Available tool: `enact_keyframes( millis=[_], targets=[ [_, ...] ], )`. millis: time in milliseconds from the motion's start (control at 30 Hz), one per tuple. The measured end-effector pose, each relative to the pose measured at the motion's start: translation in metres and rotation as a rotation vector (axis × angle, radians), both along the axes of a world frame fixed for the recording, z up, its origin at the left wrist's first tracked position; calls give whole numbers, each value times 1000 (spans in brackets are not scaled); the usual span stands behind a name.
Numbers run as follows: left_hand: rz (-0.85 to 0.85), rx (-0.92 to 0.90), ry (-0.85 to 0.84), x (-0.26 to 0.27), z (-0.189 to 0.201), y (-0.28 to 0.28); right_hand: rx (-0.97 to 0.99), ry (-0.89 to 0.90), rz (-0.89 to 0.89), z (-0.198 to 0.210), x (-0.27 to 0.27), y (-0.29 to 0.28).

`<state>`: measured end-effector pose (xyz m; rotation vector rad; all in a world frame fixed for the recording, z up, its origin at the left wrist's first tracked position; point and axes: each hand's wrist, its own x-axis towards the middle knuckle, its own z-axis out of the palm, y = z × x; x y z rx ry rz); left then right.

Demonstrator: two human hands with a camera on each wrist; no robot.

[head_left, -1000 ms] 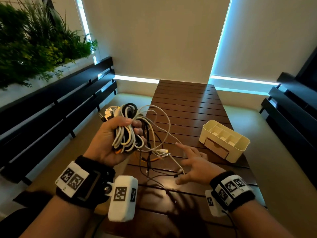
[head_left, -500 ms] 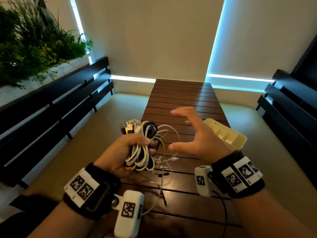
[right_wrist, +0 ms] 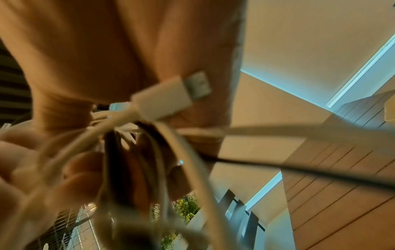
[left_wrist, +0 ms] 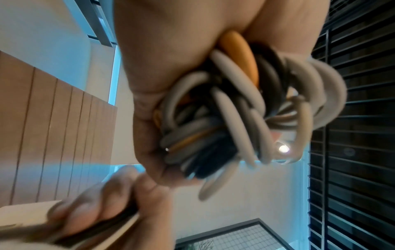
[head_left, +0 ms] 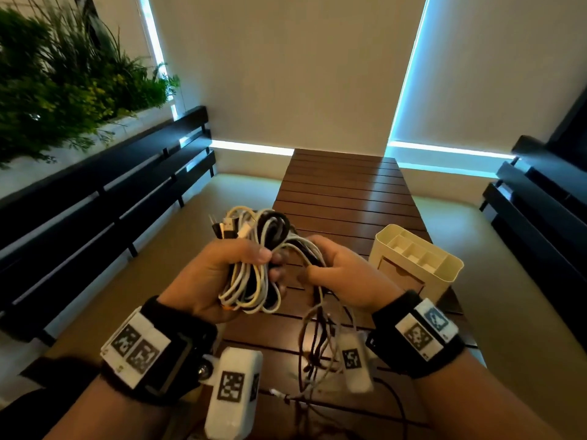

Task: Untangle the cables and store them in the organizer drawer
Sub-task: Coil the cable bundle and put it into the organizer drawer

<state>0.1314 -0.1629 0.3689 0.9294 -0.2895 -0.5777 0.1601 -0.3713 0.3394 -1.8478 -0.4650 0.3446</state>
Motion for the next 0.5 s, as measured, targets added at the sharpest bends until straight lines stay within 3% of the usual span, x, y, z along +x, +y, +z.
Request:
enact_keyframes(
  millis=[133, 333, 500],
  targets=[
    [30, -101, -13, 8, 0, 10, -58, -122, -86, -2, -4, 1],
    [80, -326, -19, 10, -17, -1, 267, -133, -221, 6, -17, 6],
    [149, -249, 48, 9, -34, -14, 351, -86, -244, 16, -27, 16]
  ],
)
